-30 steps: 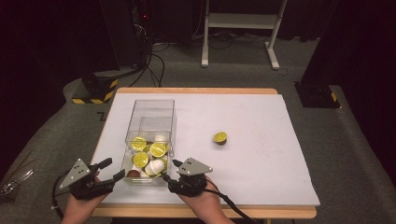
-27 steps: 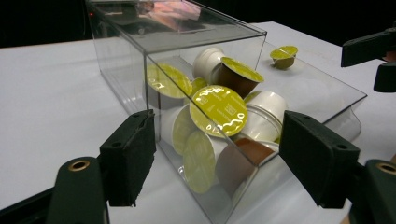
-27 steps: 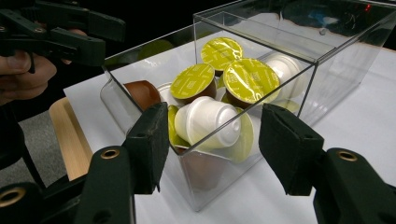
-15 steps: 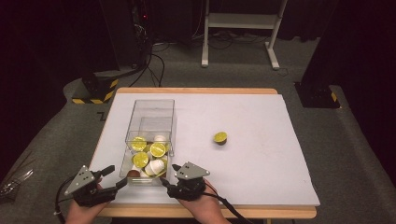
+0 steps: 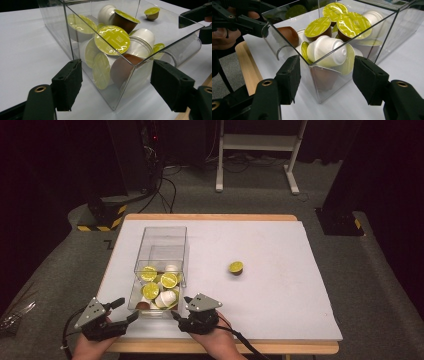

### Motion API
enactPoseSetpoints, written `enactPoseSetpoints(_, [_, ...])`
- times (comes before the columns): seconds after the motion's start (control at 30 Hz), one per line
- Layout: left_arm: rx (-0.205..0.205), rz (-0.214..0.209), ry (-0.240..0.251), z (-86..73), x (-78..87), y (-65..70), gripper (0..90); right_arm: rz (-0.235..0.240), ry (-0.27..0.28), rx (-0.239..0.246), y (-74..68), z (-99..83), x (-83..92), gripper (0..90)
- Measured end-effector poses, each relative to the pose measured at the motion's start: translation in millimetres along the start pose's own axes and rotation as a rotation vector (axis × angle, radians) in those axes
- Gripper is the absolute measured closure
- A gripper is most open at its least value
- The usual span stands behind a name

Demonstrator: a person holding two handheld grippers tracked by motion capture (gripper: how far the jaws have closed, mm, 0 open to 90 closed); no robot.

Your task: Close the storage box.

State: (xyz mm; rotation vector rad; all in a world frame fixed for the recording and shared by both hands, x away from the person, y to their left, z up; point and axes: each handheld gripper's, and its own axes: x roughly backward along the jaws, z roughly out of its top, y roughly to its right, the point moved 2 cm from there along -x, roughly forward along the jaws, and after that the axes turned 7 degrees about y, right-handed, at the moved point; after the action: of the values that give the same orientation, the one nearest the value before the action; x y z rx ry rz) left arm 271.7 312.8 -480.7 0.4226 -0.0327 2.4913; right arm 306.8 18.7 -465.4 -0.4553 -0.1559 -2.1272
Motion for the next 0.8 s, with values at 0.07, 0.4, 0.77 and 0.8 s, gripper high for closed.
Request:
enactPoseSetpoints(0.07, [-0.003, -0.002, -0.003, 0.0, -1.8, -0.5, 25.4, -0.004, -0.005, 0.003, 0.5, -1.3, -1.2, 38.9])
enactPoseSetpoints(0.4, [0.012, 0.009, 0.0, 0.3, -7.8, -2.9, 24.1, -0.013, -0.014, 0.003, 3.8, -1.7, -4.1, 36.5])
enactPoseSetpoints(0.77, [0.039, 0.018, 0.011, 3.8, -15.4, -8.8, 24.8, -0.031, -0.006, 0.001, 11.7, 1.5, -10.0, 36.5])
enactPoseSetpoints(0.8, [0.039, 0.018, 0.011, 3.8, -15.4, -8.8, 24.8, -0.031, -0.006, 0.001, 11.7, 1.5, -10.0, 36.5])
